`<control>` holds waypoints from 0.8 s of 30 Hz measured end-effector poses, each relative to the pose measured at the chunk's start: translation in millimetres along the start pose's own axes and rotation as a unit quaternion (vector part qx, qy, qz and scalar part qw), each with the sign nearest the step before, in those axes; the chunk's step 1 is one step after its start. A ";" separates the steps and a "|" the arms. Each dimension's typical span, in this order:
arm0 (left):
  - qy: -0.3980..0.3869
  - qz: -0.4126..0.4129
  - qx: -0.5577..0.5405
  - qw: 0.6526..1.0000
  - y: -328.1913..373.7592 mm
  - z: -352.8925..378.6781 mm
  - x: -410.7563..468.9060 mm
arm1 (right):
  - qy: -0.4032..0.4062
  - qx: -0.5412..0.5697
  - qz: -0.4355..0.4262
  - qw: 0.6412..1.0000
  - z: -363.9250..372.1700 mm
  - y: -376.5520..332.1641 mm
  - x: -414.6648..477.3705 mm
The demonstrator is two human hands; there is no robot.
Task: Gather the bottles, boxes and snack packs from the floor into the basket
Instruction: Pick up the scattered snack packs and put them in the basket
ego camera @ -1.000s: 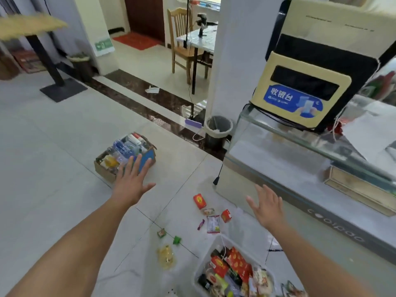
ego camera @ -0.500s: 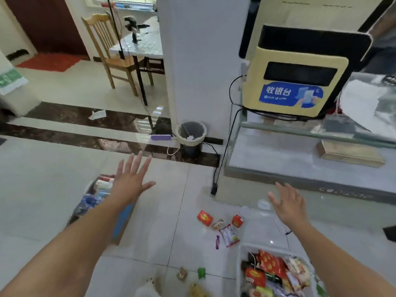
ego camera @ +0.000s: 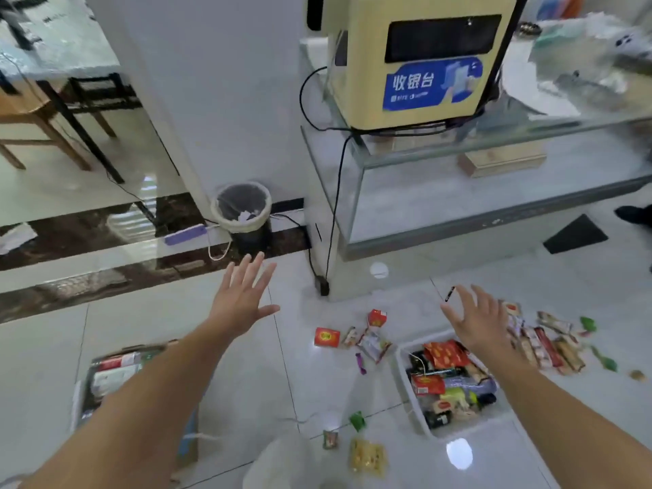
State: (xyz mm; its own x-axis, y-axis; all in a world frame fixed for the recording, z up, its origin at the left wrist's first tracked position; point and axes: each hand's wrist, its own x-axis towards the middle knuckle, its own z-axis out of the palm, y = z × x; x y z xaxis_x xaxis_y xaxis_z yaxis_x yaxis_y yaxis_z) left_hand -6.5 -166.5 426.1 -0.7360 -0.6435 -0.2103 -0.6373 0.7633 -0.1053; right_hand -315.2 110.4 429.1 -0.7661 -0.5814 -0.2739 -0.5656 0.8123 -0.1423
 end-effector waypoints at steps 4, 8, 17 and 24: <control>0.022 0.055 -0.009 0.998 11.3 106.9 53.9 | 0.009 0.018 0.011 1.000 90.0 -14.6 47.3; 0.011 0.126 0.015 0.992 33.4 253.9 119.5 | 0.024 0.029 0.000 0.999 239.9 -20.7 121.3; 0.018 0.175 0.084 0.981 109.6 551.2 260.2 | 0.042 0.011 0.018 0.999 536.4 21.8 244.1; -0.013 0.192 0.014 0.981 146.2 621.7 269.5 | 0.004 -0.033 0.018 0.999 591.5 36.7 254.1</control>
State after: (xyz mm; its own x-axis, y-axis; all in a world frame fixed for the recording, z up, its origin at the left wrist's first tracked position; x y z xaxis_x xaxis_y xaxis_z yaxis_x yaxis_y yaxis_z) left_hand -156.2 -193.2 -250.2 -0.9144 -0.3072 -0.2637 -0.3080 0.9506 -0.0394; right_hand -350.1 19.7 -208.3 -0.7883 -0.5531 -0.2694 -0.5571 0.8276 -0.0689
